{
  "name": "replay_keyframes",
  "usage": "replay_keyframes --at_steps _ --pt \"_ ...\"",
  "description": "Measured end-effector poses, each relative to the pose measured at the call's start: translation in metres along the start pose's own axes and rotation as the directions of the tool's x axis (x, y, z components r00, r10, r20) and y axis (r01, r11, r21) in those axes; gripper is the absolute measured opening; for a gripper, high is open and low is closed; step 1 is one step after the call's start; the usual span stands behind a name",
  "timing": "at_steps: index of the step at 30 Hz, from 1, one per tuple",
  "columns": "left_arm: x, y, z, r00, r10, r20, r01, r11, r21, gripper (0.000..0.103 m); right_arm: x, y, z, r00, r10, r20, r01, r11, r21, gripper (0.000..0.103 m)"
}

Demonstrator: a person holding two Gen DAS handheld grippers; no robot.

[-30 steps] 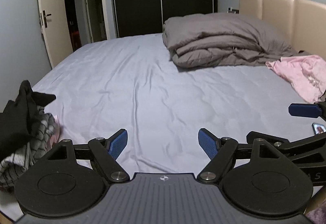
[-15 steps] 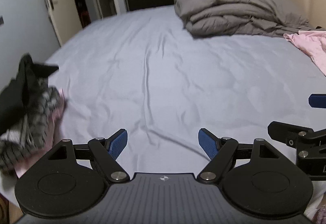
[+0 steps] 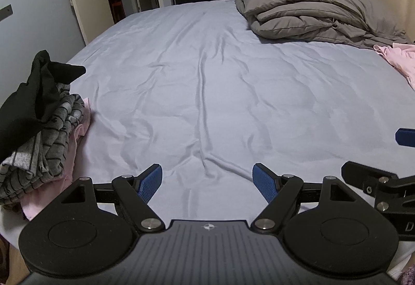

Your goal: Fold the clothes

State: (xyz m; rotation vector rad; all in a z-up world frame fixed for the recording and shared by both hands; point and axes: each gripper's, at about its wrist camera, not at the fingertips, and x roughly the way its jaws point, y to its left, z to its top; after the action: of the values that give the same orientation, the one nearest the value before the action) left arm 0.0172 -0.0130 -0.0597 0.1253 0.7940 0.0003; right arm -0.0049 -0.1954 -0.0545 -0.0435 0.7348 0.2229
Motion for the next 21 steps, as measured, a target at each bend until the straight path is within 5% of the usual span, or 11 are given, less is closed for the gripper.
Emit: replay_keyframes --at_steps 21 --pt "0.004 0.008 -0.004 0.999 0.002 -0.032 -0.003 1.0 -0.016 0.076 0.004 0.0 0.01 1.0 -0.012 0.015 0.011 0.998 0.065 0.098"
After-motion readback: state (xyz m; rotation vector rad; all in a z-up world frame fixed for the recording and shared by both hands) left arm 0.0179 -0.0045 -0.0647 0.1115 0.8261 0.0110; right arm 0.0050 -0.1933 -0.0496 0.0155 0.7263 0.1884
